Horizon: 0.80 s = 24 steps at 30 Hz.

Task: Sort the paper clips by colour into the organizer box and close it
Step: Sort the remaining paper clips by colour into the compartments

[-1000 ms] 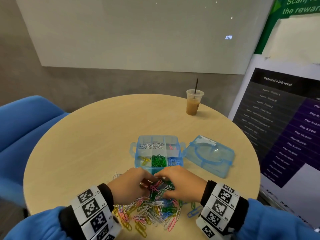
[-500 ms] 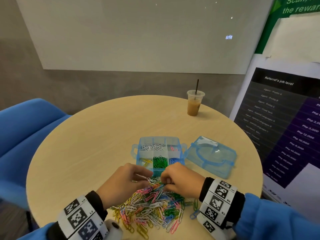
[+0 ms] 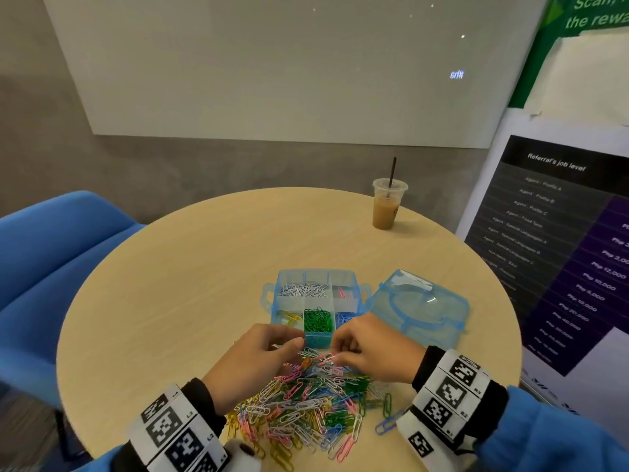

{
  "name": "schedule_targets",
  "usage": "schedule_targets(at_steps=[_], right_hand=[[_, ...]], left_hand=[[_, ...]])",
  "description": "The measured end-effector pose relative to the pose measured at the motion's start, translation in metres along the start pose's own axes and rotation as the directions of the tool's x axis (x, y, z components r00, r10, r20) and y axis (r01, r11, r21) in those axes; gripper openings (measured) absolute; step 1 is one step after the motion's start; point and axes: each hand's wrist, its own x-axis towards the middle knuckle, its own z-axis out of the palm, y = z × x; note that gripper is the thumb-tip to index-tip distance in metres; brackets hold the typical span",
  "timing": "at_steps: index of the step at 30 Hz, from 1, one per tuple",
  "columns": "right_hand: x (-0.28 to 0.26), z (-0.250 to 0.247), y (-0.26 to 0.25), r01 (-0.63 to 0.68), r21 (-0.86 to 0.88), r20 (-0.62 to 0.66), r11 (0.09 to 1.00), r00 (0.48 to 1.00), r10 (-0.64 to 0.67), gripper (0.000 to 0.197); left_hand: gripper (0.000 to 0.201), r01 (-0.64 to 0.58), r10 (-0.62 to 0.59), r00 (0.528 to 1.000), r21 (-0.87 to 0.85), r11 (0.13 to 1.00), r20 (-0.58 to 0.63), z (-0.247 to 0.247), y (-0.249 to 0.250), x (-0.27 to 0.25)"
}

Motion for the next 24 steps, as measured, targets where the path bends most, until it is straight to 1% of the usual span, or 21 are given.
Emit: schedule_targets(at_steps=[3, 7, 10, 11, 12, 14, 18, 21, 24], right_hand=[[-0.001, -0.001, -0.003, -0.002, -0.055, -0.021, 0.998, 1.0, 0.0, 0.016], [0.001, 0.001, -0.011, 0.004, -0.153, -0.042, 0.988, 0.999, -0.011, 0.044], [0.002, 0.008, -0.015, 0.018, -0.224, 0.054, 0.974, 0.999, -0.006, 0.066], [0.003, 0.011, -0.015, 0.031, -0.263, 0.089, 0.964, 0.996, -0.007, 0.067], [0.004, 0.014, -0.016, 0.048, -0.296, 0.104, 0.954, 0.994, -0.018, 0.062], [0.007, 0.018, -0.018, 0.054, -0.325, 0.095, 0.944, 0.995, -0.024, 0.047], [0.012, 0.021, -0.016, 0.014, -0.361, 0.06, 0.933, 0.998, 0.008, 0.022], [0.015, 0.02, -0.013, -0.018, -0.332, 0.043, 0.943, 0.998, 0.034, 0.021], [0.014, 0.015, -0.014, -0.007, -0.291, 0.024, 0.957, 1.0, 0.015, 0.019]], left_hand=[[0.021, 0.006, -0.006, 1.0, -0.02, 1.0, -0.011, -0.002, 0.0, 0.001], [0.021, -0.008, 0.008, 0.999, 0.01, 1.0, -0.033, -0.009, 0.001, 0.0], [0.02, -0.017, 0.018, 0.999, 0.029, 0.999, -0.031, -0.014, 0.001, -0.001], [0.02, -0.019, 0.02, 0.999, 0.036, 0.999, -0.029, -0.016, 0.002, -0.001], [0.02, -0.019, 0.02, 0.999, 0.041, 0.999, -0.025, -0.017, 0.002, -0.002], [0.019, -0.011, 0.011, 1.0, 0.044, 0.999, -0.014, -0.018, 0.002, -0.002], [0.017, 0.007, -0.007, 1.0, 0.04, 0.999, -0.001, -0.018, 0.002, -0.003], [0.017, 0.016, -0.016, 1.0, 0.025, 1.0, -0.002, -0.017, 0.001, -0.002], [0.019, 0.031, -0.031, 1.0, -0.006, 1.0, -0.006, -0.014, 0.0, 0.0]])
